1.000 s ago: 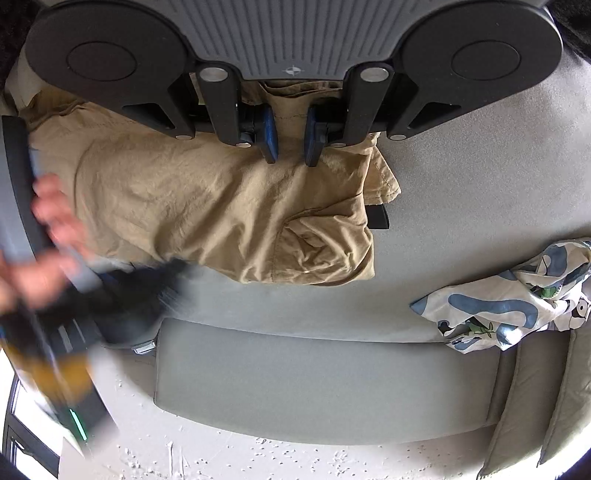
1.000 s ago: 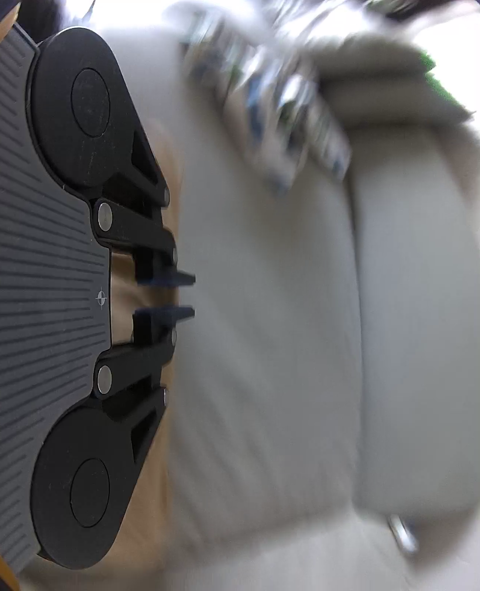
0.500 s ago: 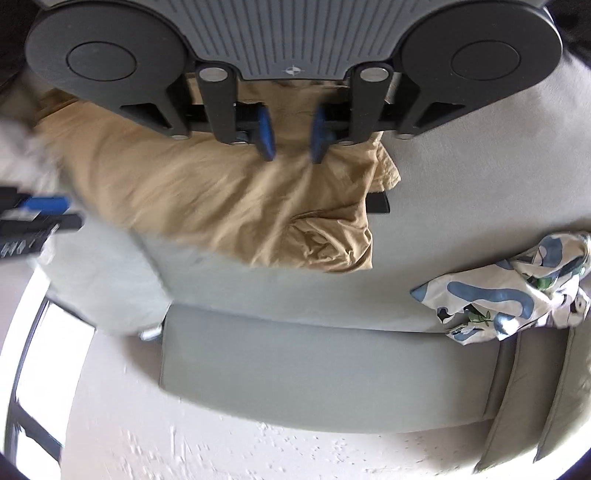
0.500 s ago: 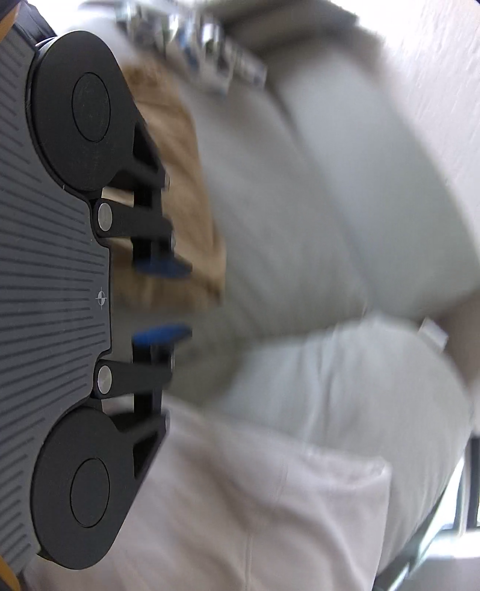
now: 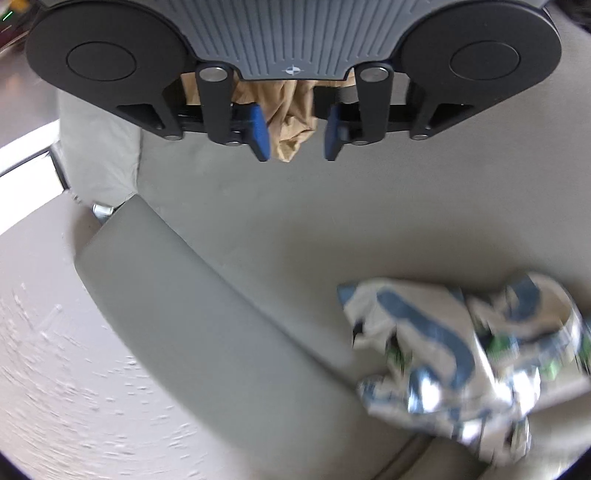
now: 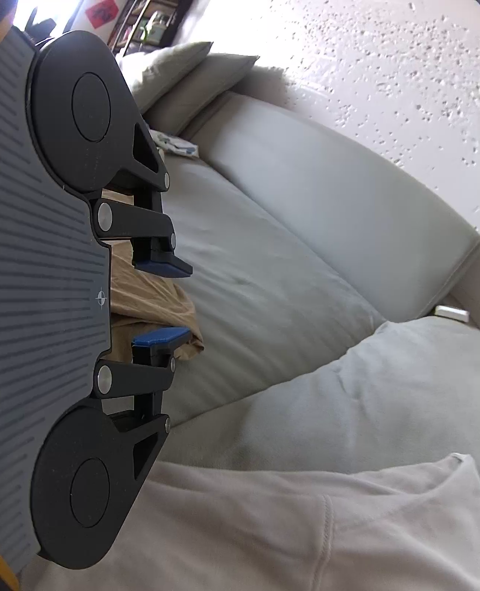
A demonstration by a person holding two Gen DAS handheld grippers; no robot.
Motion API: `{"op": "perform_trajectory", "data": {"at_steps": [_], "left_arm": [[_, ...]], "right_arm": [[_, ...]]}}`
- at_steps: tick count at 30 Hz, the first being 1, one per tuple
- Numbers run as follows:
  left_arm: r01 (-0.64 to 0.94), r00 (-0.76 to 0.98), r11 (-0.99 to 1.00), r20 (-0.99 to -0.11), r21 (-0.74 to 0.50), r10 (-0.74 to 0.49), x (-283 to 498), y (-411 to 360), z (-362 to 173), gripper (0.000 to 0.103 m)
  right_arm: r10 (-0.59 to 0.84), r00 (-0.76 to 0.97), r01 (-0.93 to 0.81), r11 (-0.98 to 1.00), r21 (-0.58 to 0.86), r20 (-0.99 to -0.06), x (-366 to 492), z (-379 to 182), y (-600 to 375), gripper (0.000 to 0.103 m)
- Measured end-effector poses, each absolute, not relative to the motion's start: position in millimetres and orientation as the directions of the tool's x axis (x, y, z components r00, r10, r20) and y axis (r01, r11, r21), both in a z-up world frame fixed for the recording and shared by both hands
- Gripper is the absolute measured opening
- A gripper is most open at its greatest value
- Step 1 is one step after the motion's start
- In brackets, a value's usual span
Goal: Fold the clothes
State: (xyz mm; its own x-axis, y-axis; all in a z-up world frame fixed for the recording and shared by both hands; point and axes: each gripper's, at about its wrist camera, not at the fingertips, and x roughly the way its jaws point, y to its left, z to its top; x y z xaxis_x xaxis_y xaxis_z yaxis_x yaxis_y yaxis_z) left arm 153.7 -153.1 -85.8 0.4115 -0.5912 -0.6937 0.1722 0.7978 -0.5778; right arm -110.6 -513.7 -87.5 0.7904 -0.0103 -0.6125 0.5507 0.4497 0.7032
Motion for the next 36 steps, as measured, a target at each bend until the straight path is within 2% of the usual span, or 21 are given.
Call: {"op": "perform_trajectory", "data": {"at_steps": [6, 11, 14, 15, 16, 17, 18, 19, 21, 24, 26, 29, 32, 34, 35, 36], "left_arm": [[0.109, 0.346, 0.759, -0.692, -0.642, -0.634, 173.1, -163.1, -104.8, 0.025], [0.098, 0.304, 0.726, -0.674, -0.681, -0.674, 179.3, -172.6, -110.6, 0.025], [0.102, 0.297, 0.732, -0.681, -0.674, -0.669, 180.9, -179.2, -112.0, 0.017], [0.106, 0.301, 0.737, -0.685, -0.668, -0.664, 181.0, -180.8, -111.9, 0.007], [0.110, 0.304, 0.740, -0.686, -0.664, -0.661, 180.4, -181.7, -112.0, 0.001], [0.112, 0.303, 0.740, -0.686, -0.664, -0.661, 179.5, -182.3, -112.7, 0.000], [0.120, 0.309, 0.742, -0.686, -0.659, -0.659, 177.6, -183.2, -112.3, 0.000], [0.138, 0.325, 0.748, -0.684, -0.649, -0.654, 174.0, -183.8, -110.1, 0.000], [0.162, 0.369, 0.753, -0.668, -0.638, -0.646, 162.8, -179.9, -104.6, 0.000], [0.162, 0.436, 0.774, -0.659, -0.612, -0.613, 144.5, -173.1, -103.2, 0.000], [0.160, 0.467, 0.792, -0.661, -0.590, -0.587, 134.8, -170.8, -105.9, 0.000], [0.139, 0.496, 0.810, -0.668, -0.570, -0.555, 126.7, -169.0, -108.3, 0.000], [0.152, 0.509, 0.833, -0.681, -0.531, -0.527, 128.8, -170.7, -104.5, 0.001], [0.171, 0.478, 0.818, -0.680, -0.549, -0.556, 131.8, -164.7, -101.0, 0.005], [0.186, 0.495, 0.817, -0.666, -0.546, -0.558, 127.3, -159.4, -94.0, 0.013], [0.211, 0.531, 0.824, -0.646, -0.526, -0.548, 119.3, -154.4, -84.3, 0.027]], "right_arm": [[0.026, 0.788, 0.564, 0.371, 0.738, -0.616, -102.1, -101.5, -534.2, 0.032], [0.051, 0.745, 0.614, 0.335, 0.714, -0.665, -87.1, -111.9, -540.9, 0.031], [0.078, 0.743, 0.613, 0.321, 0.722, -0.665, -78.7, -116.6, -540.3, 0.029], [0.080, 0.741, 0.614, 0.322, 0.720, -0.667, -76.2, -117.4, -540.0, 0.029], [0.082, 0.734, 0.620, 0.323, 0.715, -0.674, -73.7, -118.5, -539.9, 0.029], [0.090, 0.726, 0.627, 0.322, 0.709, -0.682, -71.0, -120.4, -539.4, 0.029], [0.100, 0.716, 0.634, 0.319, 0.704, -0.691, -68.2, -122.5, -539.0, 0.026], [0.102, 0.706, 0.642, 0.323, 0.695, -0.701, -65.1, -124.7, -537.3, 0.015], [0.070, 0.699, 0.636, 0.393, 0.664, -0.711, -59.6, -121.7, -527.7, 0.004], [-0.046, 0.705, 0.609, 0.551, 0.571, -0.707, -57.4, -105.5, -502.9, 0.002], [-0.079, 0.706, 0.610, 0.571, 0.549, -0.703, -59.7, -103.7, -495.9, 0.001], [-0.122, 0.678, 0.642, 0.578, 0.503, -0.725, -61.7, -102.9, -486.8, 0.000], [-0.229, 0.590, 0.717, 0.590, 0.372, -0.774, -65.5, -101.6, -484.1, 0.000], [-0.228, 0.588, 0.733, 0.557, 0.391, -0.776, -79.4, -99.9, -490.4, 0.000], [-0.211, 0.623, 0.716, 0.543, 0.440, -0.753, -90.1, -95.6, -493.1, 0.000], [-0.215, 0.647, 0.699, 0.552, 0.455, -0.732, -97.3, -87.3, -491.3, 0.002]]}}
